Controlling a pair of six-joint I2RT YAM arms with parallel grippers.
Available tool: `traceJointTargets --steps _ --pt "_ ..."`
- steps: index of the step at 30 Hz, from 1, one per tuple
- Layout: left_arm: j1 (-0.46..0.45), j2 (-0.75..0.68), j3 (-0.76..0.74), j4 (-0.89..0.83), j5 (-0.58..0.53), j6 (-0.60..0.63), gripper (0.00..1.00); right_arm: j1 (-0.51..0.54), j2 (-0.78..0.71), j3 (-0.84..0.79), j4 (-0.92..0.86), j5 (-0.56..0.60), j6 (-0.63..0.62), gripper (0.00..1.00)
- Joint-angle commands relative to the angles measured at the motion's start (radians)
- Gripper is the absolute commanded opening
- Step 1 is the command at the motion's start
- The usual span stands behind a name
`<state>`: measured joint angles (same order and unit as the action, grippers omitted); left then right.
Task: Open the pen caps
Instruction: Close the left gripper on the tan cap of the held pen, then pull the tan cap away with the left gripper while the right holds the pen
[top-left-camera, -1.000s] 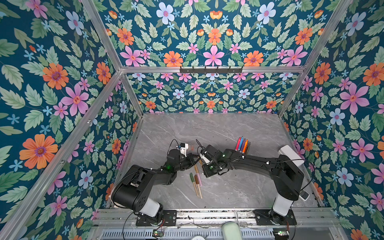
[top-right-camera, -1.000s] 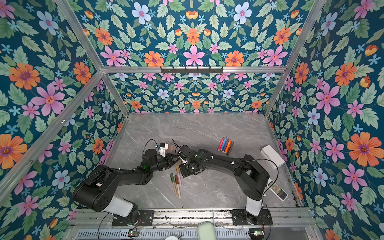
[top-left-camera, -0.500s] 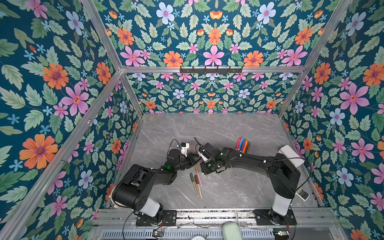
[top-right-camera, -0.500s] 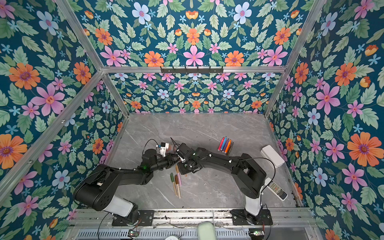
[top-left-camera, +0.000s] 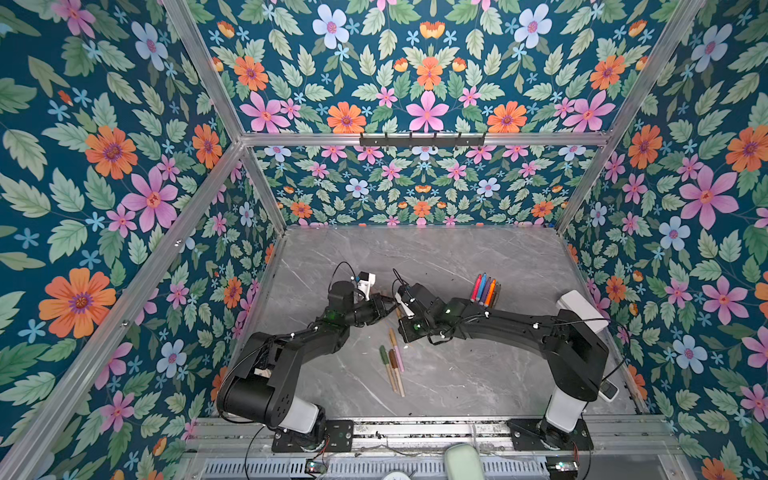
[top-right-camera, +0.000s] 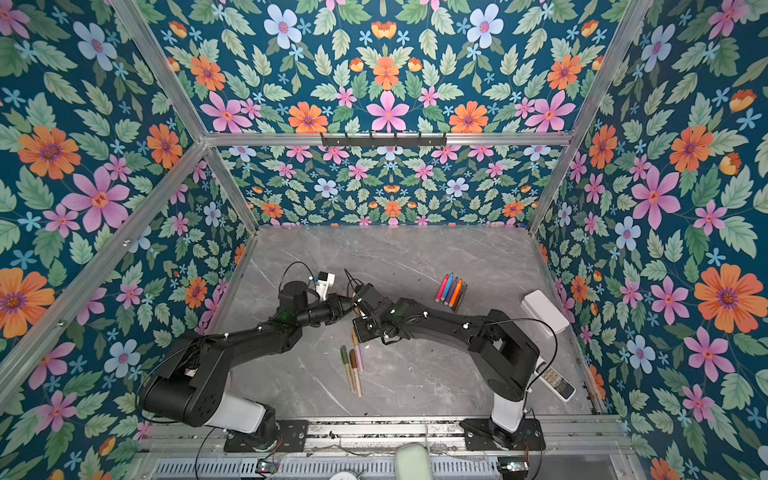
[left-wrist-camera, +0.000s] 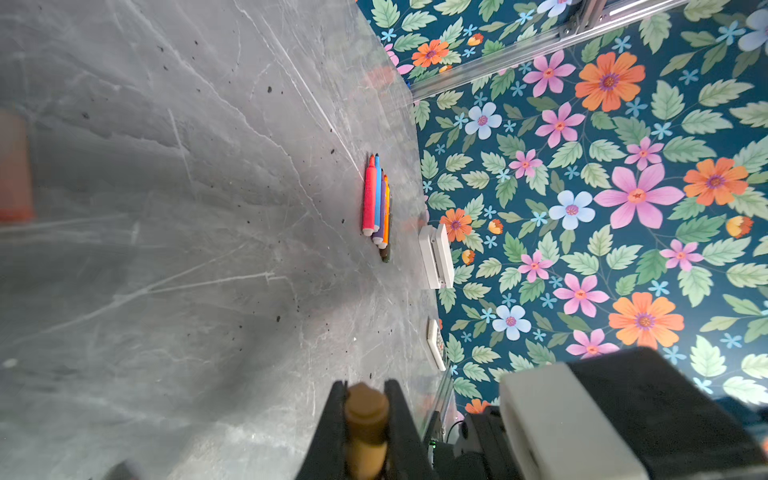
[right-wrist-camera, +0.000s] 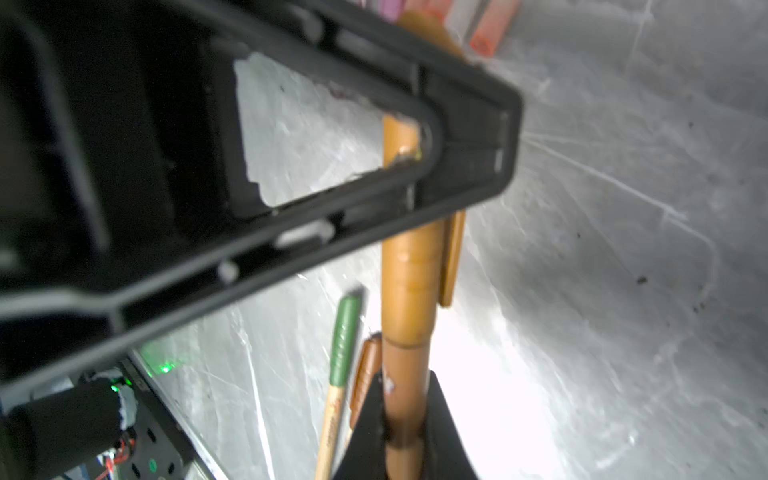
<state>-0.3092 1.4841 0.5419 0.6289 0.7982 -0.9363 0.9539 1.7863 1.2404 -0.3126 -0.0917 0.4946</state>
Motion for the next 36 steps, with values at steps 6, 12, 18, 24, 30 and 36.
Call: traceJointTargets --steps 6,12,18,24,30,36 --pt "0.102 -0.014 0.062 0.043 -0.120 0.042 0.00 0.026 -0.016 -0.041 -0.155 -0.101 -0.007 0.00" --pt "0.111 -0.033 0.050 0.027 -0.144 0.050 0.00 0.028 -0.002 -0.041 -0.136 -0.141 -0.008 0.00" --pt "0.122 -0.038 0.066 0.026 -0.156 0.050 0.00 0.040 0.001 -0.054 -0.119 -0.161 -0.004 0.00" --pt "0.142 -0.028 0.091 0.017 -0.157 0.057 0.00 0.053 -0.006 -0.077 -0.103 -0.171 0.003 0.00" --pt "0.168 -0.012 0.128 -0.006 -0.164 0.083 0.00 0.064 -0.014 -0.085 -0.105 -0.174 0.004 0.00" --pt "0.174 -0.022 0.120 -0.124 -0.222 0.154 0.00 0.064 -0.043 -0.091 -0.125 -0.129 0.001 0.00"
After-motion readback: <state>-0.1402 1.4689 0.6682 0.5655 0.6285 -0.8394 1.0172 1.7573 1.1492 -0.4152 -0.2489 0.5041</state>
